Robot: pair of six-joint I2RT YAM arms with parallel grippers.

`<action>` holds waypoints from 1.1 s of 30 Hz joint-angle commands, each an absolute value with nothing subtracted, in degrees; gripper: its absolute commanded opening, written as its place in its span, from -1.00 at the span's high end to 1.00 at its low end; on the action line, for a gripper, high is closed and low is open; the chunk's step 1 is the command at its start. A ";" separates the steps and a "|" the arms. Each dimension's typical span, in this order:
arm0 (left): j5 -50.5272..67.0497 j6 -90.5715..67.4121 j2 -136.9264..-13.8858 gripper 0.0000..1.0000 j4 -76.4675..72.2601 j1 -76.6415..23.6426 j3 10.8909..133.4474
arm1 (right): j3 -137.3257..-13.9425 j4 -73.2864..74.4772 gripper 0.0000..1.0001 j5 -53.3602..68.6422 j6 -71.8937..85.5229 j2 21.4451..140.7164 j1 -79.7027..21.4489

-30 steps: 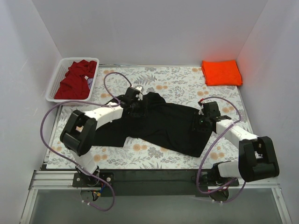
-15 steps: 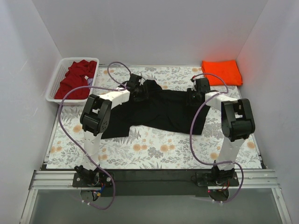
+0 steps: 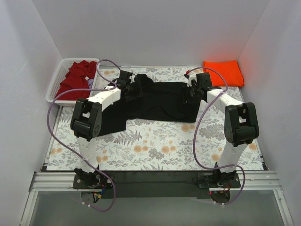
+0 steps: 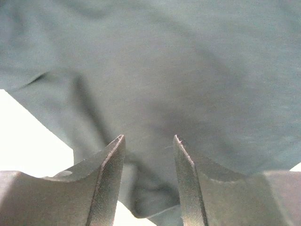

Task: Fold and stack the t-shirts
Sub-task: Flatten the tshirt out

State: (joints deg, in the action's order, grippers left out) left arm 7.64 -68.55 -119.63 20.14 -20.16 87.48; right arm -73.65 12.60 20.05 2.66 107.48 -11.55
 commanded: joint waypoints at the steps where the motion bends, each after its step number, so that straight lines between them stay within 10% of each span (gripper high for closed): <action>1: 9.23 -68.46 -104.10 -0.16 20.92 -21.71 83.07 | -70.14 12.31 -0.07 26.55 -1.93 100.30 -15.55; 17: -5.26 -70.49 -66.46 -0.16 20.83 -23.03 42.20 | -72.15 17.05 -0.08 10.74 -3.87 104.94 -27.86; 33: -15.21 -69.08 -63.90 -0.14 18.37 -22.94 38.67 | -73.57 22.75 0.97 6.15 -4.31 102.22 -29.35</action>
